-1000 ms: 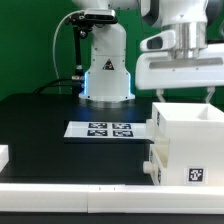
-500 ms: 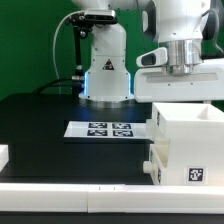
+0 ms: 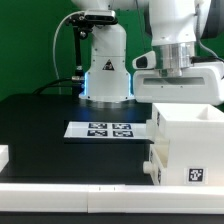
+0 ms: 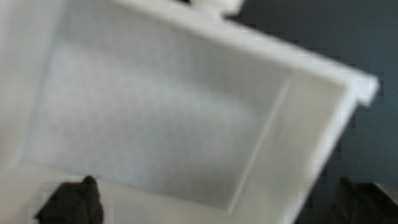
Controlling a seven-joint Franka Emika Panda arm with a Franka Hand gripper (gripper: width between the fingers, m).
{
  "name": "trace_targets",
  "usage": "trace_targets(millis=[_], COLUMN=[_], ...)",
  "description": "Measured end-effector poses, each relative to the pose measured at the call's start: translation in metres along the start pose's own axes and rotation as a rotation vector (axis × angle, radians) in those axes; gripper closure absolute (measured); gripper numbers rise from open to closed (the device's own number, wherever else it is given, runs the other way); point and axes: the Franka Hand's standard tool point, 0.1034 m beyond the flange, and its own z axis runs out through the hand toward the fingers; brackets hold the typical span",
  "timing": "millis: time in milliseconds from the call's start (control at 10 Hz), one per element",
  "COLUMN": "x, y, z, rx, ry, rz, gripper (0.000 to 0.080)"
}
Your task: Assemble drawer
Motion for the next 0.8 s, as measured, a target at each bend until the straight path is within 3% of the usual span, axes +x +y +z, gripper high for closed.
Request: trace_targets(millis=[400, 600, 800], x=[0.003, -0.008, -0.010], y=[-0.037, -0.047, -0.040], z=[-0.011, 0.001, 0.010], rx=[0.050, 0.044, 0.031], ry=[0.009, -0.002, -0.006], rz=[-0.001, 0.000, -0.004], gripper=[0.0151, 0.0151, 0.0151])
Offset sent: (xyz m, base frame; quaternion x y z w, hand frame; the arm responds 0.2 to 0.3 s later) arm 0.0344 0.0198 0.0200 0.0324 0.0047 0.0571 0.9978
